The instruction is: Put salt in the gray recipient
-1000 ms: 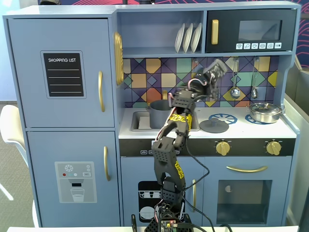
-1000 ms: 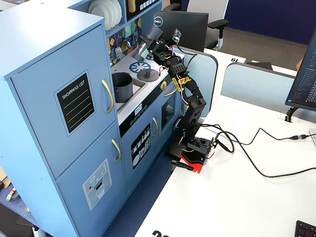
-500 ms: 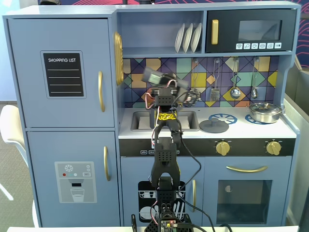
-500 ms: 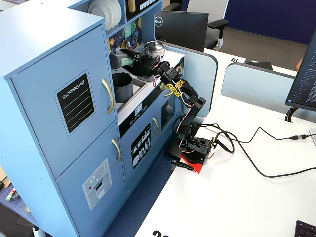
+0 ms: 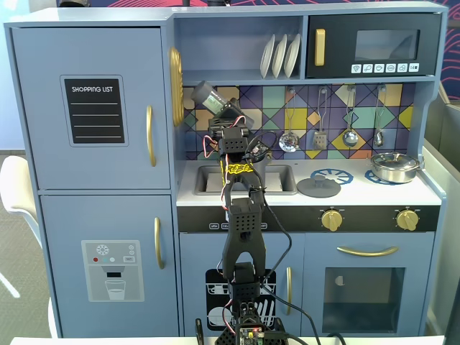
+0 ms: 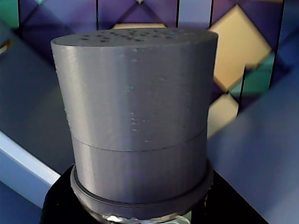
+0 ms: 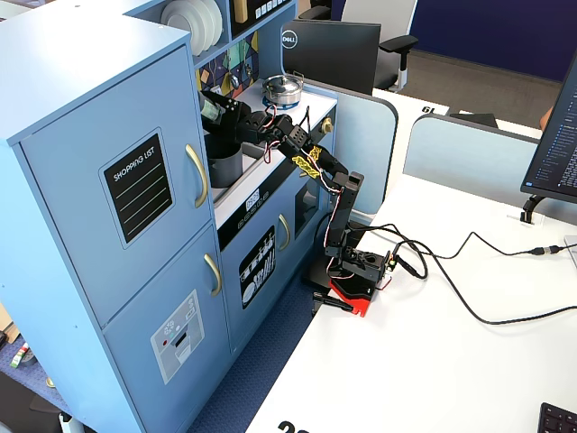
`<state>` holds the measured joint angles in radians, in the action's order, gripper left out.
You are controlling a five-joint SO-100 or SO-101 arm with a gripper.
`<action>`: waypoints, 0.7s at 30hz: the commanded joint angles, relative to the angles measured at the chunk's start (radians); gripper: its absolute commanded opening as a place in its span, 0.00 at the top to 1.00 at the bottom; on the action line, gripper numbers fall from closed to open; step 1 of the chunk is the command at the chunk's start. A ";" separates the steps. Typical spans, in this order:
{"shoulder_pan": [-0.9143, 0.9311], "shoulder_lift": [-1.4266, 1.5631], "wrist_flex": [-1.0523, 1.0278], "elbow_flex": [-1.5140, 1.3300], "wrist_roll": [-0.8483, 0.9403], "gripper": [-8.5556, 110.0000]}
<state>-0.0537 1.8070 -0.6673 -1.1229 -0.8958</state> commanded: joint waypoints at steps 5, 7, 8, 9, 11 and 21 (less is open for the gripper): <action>0.098 0.032 0.006 -0.100 -0.095 0.93; 0.112 0.031 0.014 -0.123 -0.104 0.93; 0.114 0.029 0.020 -0.127 -0.109 0.93; 0.114 0.026 0.028 -0.127 -0.110 0.93; 0.103 0.014 0.044 -0.121 -0.117 0.93; -0.035 -0.101 0.077 0.150 -0.077 0.93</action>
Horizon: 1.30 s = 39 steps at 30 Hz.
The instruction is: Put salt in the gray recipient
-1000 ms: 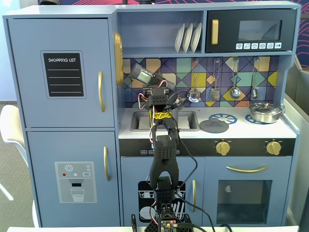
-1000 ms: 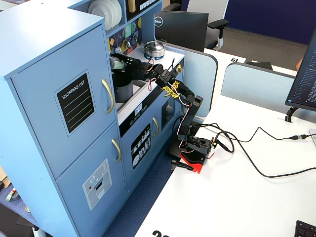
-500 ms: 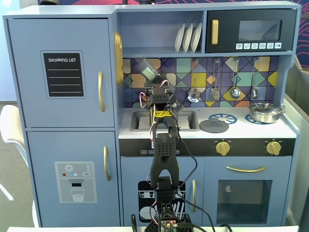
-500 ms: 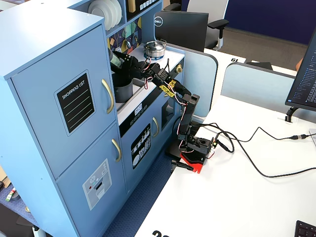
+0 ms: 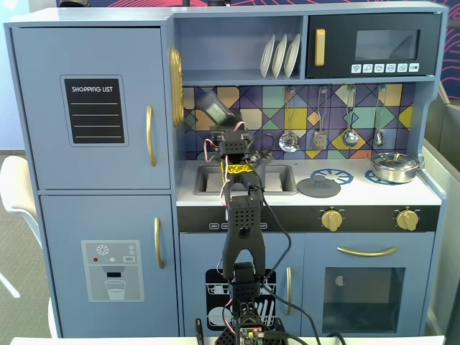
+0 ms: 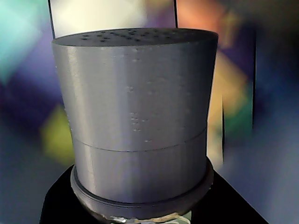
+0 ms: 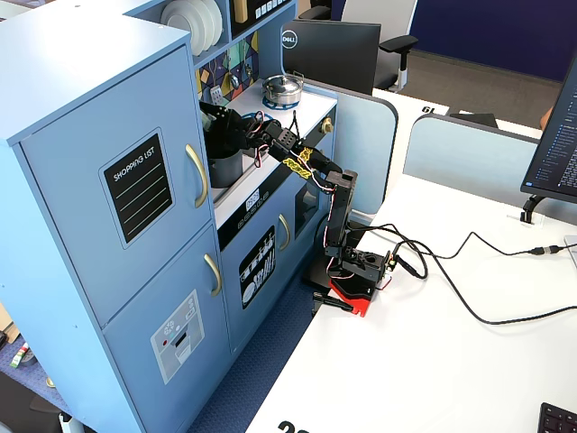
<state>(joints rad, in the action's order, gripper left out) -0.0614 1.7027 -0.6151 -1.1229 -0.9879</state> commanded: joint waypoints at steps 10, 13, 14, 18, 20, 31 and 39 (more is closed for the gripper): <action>0.064 0.084 -0.041 -0.032 -0.017 0.93; 0.097 0.132 -0.052 -0.137 -0.028 0.93; 0.103 0.138 -0.058 -0.153 -0.032 0.93; 0.097 0.138 -0.072 -0.152 -0.034 0.93; 0.074 0.123 -0.060 -0.120 -0.011 0.93; -0.035 0.014 0.029 0.175 0.049 0.93; 0.015 0.035 -0.057 0.127 0.025 0.93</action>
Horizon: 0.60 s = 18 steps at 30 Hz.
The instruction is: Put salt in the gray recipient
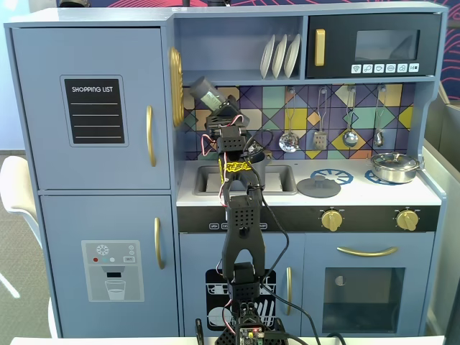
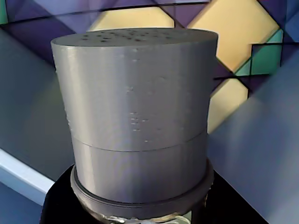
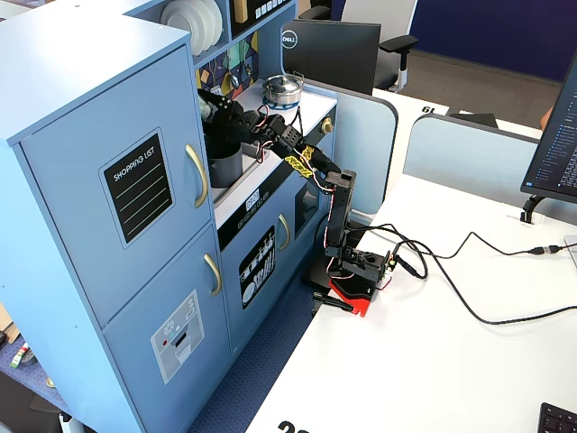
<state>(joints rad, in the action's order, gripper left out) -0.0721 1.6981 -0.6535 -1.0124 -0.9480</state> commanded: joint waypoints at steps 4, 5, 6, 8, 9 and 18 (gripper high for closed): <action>0.081 0.100 -0.029 -0.127 -0.044 0.93; 0.089 0.110 -0.031 -0.153 -0.046 0.93; 0.094 0.117 -0.031 -0.172 -0.046 0.93; 0.098 0.124 -0.031 -0.190 -0.046 0.93; 0.098 0.126 -0.031 -0.192 -0.046 0.93; 0.008 0.069 0.032 -0.044 0.017 0.93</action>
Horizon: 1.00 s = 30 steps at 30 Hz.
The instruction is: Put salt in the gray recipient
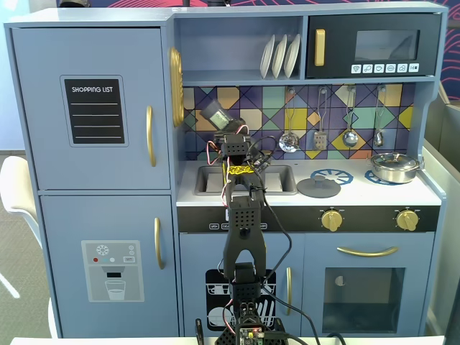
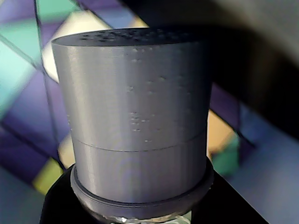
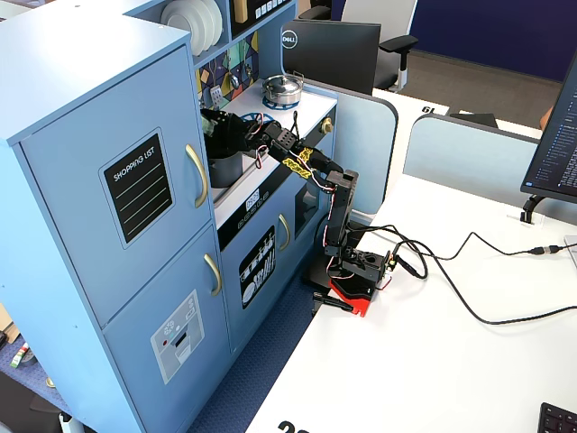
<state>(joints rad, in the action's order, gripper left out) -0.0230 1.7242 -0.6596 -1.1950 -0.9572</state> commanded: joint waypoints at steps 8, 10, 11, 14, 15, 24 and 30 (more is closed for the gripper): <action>-0.060 -0.020 0.028 0.267 0.037 0.93; -0.049 -0.009 0.017 0.235 0.028 0.93; -0.040 0.002 0.015 0.207 0.023 0.93; -0.011 0.041 0.015 0.107 0.012 0.93; 0.003 0.055 0.015 0.072 0.005 0.93; 0.026 0.117 0.089 -0.037 0.081 0.93; 0.054 0.037 0.117 0.192 0.393 0.93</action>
<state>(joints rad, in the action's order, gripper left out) -0.0092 1.7441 -0.5814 -1.1812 -0.7563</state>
